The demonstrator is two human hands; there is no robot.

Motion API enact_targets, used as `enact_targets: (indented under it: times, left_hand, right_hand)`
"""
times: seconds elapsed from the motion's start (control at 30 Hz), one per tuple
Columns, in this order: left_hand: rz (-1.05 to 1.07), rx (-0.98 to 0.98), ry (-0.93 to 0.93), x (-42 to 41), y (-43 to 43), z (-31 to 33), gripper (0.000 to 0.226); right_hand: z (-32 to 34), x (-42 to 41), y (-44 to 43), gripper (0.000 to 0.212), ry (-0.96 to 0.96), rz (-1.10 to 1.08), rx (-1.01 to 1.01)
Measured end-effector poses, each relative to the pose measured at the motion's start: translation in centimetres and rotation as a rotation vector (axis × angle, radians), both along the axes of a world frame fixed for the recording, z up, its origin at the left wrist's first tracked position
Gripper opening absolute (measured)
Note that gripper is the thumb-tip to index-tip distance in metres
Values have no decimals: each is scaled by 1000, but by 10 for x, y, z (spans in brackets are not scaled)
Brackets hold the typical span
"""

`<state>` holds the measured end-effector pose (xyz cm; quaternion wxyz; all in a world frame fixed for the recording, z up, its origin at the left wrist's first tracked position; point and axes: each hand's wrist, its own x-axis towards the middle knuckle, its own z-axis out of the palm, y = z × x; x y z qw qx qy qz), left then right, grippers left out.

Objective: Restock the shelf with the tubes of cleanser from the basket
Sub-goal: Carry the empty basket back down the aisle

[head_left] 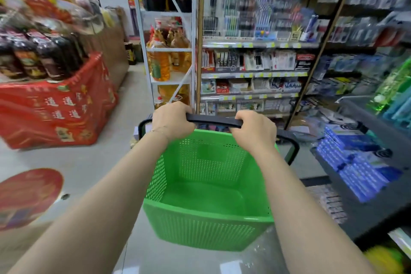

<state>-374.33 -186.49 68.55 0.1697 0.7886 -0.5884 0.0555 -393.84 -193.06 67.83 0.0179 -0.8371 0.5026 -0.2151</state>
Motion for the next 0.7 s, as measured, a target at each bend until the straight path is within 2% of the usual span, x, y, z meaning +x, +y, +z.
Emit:
enact_targets:
  times: [0.13, 0.37, 0.5, 0.7]
  left_hand:
    - [90, 7, 15, 39, -3, -11, 12]
    - [257, 90, 48, 108, -19, -51, 31]
    - [362, 117, 83, 150, -42, -68, 27]
    - [505, 109, 95, 199, -81, -67, 24]
  right_hand:
    - [-15, 48, -22, 3, -22, 77, 29]
    - [-53, 139, -72, 10, 9, 250, 65]
    - [-69, 192, -113, 15, 13, 365, 100]
    - [-71, 261, -173, 8, 30, 514, 117]
